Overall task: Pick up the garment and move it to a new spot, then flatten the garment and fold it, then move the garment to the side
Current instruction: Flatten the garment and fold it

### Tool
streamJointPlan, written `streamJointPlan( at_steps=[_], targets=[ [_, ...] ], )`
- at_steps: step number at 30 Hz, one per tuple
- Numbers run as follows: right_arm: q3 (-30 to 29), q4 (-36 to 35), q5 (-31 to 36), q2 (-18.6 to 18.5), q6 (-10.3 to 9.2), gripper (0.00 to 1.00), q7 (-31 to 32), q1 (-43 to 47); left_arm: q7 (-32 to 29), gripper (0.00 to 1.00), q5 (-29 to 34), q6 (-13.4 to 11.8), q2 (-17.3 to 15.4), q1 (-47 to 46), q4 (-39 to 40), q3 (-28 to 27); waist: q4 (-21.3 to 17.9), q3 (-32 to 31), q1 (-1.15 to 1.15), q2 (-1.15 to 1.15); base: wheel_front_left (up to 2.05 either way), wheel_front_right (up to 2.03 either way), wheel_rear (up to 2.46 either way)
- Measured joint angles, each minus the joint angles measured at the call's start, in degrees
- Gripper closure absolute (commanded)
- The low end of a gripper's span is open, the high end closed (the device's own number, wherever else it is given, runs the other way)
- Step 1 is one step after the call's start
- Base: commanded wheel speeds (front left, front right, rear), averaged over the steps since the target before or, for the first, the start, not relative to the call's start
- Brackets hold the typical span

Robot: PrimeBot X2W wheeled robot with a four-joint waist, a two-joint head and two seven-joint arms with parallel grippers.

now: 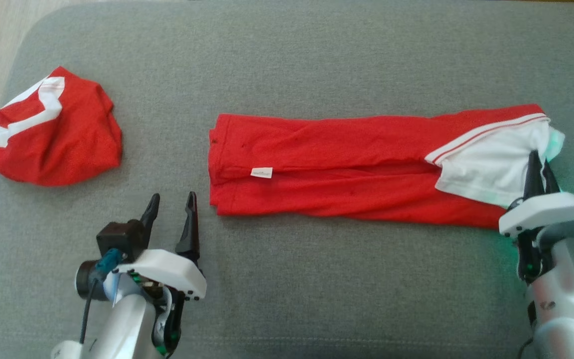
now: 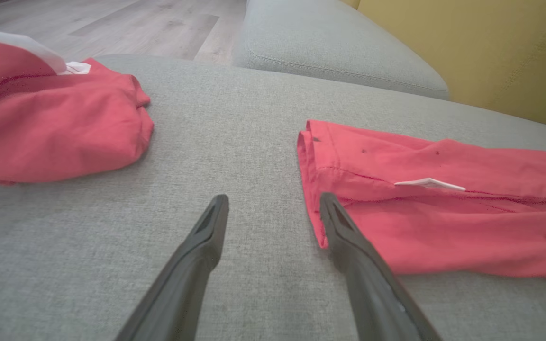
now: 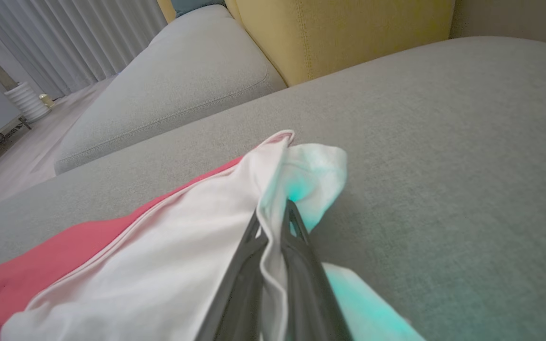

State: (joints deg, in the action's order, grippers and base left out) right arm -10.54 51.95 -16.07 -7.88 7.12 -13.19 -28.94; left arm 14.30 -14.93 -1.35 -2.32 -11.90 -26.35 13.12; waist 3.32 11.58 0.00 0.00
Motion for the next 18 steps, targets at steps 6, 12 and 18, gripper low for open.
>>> streamJointPlan(
  at_steps=[6,12,18],
  targets=[
    [3.8,-6.6,-0.5,0.7,-0.01,1.00,-0.5,0.0,0.0,0.00,-0.4,-0.1,0.0,0.0,0.0,1.1,-0.7,-0.5,0.00,0.00,0.00,0.00,0.00],
    [15.6,-16.2,-4.7,2.7,-0.01,1.00,1.9,0.5,0.0,0.00,-0.4,-0.2,0.0,0.0,-0.1,2.9,-0.3,-0.7,0.00,0.00,0.00,0.00,0.00],
    [24.7,-23.3,-8.7,3.6,-0.01,1.00,5.9,3.6,0.0,0.00,-0.6,-0.1,0.0,0.0,-0.1,5.7,1.6,-1.0,0.00,0.00,0.00,0.00,0.00]
  ],
)
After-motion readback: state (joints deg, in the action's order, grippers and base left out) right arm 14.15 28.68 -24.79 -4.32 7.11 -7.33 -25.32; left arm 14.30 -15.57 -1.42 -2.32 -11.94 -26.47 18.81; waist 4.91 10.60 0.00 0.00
